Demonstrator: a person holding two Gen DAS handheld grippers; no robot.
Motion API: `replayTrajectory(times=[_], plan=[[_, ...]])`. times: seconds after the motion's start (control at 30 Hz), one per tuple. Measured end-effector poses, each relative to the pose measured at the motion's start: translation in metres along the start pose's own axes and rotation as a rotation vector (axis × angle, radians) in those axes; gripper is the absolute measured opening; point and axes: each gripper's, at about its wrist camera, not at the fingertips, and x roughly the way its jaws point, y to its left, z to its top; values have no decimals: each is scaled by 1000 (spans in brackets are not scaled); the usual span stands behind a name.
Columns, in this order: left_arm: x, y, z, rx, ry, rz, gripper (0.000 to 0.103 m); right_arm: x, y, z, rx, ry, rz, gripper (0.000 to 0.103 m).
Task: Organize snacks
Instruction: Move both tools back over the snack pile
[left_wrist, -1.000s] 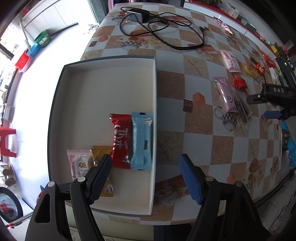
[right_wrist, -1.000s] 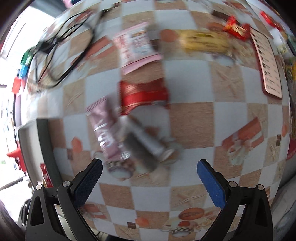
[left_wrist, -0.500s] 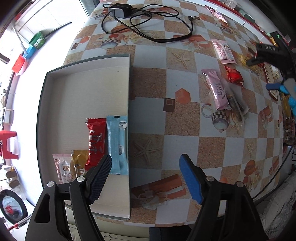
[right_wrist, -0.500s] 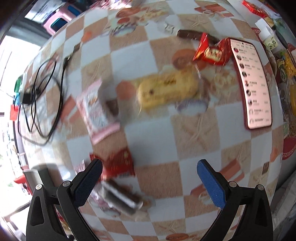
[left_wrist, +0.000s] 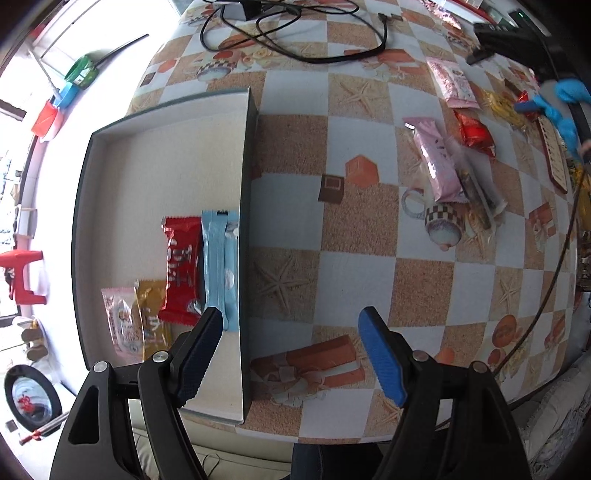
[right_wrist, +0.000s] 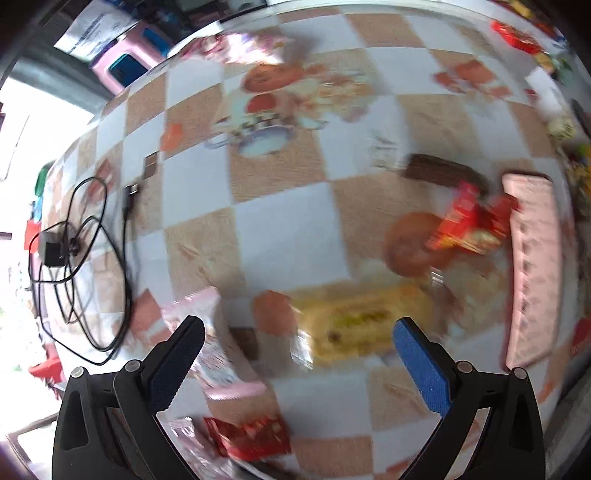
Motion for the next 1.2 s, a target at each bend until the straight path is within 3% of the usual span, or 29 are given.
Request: replayTrajectory(times=[0.1,0.17,0.43,0.8,1.03,1.2], plan=[[4,-1,-5,-3,17,14,79,9,22,-1,-121,-23,-103,103],[5,-2,-8,3,21,19,79,12,31,-4,-171,-31,-127,103],[2,-18,-8,41,6,14,79,15,41,-34,-280,11,-118,103],[3,-32,-5,94,-1,0,79,18,41,-120,-391,83,-143,103],[11,-35,-12,111,12,-4,79,8,18,-168,-338,178,-30,103],[17,-36,-8,109,19,-19,79,-10,-49,-176,-12,158,13,103]])
